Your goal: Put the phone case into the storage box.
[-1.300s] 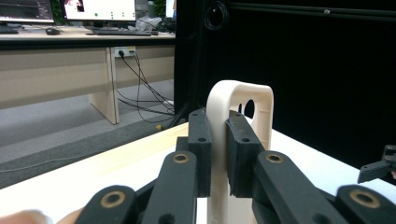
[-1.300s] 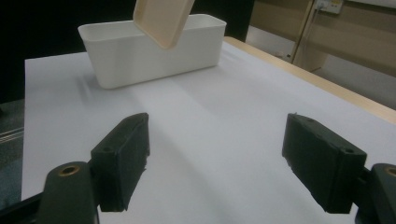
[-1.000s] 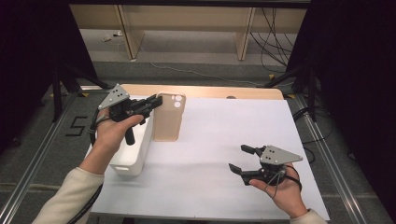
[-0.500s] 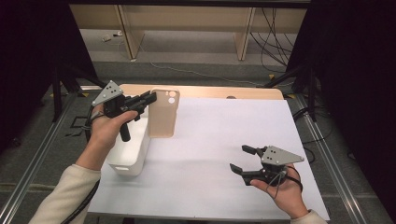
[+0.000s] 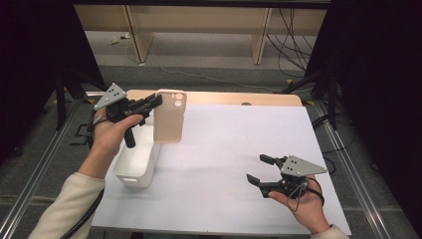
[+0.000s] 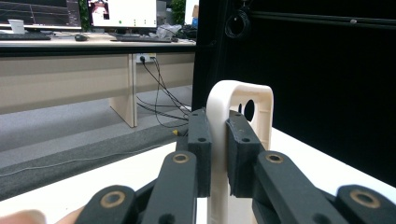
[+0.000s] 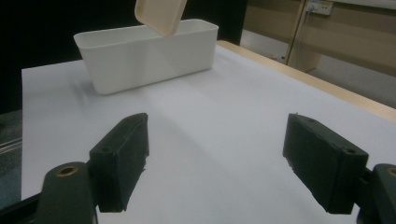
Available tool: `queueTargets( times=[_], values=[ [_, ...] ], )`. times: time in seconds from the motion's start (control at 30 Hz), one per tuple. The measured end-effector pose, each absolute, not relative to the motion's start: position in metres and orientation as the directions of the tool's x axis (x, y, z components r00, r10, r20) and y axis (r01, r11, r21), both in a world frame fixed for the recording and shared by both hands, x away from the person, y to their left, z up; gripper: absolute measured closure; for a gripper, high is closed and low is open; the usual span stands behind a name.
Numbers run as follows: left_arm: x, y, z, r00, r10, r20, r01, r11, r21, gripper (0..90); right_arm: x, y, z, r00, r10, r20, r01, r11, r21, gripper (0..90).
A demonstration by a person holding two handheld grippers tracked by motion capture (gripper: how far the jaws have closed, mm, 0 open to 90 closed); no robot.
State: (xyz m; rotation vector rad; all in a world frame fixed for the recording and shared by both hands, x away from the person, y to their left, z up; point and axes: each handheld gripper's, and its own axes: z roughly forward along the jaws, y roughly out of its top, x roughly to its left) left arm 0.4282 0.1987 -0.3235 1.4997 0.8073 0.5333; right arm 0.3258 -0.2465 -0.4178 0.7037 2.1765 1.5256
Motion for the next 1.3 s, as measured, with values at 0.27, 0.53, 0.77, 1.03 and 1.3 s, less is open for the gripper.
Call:
queueTargets(
  times=[0.27, 0.53, 0.77, 1.03, 1.3],
  values=[
    [0.43, 0.203, -0.321, 0.638, 0.761, -0.122, 0.157, 0.027, 0.987, 81.6, 0.326, -0.249, -0.419, -0.778, 0.628, -0.026, 0.175, 0.256, 0.951, 18.3],
    [0.434, 0.21, -0.319, 0.625, 0.769, -0.135, 0.149, 0.053, 0.987, 81.6, 0.327, -0.248, -0.423, -0.766, 0.643, -0.021, 0.165, 0.229, 0.959, 16.7],
    [0.436, 0.217, -0.319, 0.615, 0.778, -0.129, 0.144, 0.05, 0.988, 81.6, 0.325, -0.25, -0.422, -0.76, 0.649, -0.025, 0.182, 0.25, 0.951, 16.8],
    [0.441, 0.224, -0.321, 0.606, 0.787, -0.114, 0.137, 0.039, 0.99, 81.5, 0.325, -0.248, -0.423, -0.762, 0.646, -0.028, 0.177, 0.25, 0.952, 16.9],
    [0.447, 0.228, -0.322, 0.597, 0.795, -0.107, 0.135, 0.032, 0.99, 81.5, 0.326, -0.249, -0.424, -0.764, 0.645, -0.025, 0.176, 0.244, 0.954, 17.1]
  ],
)
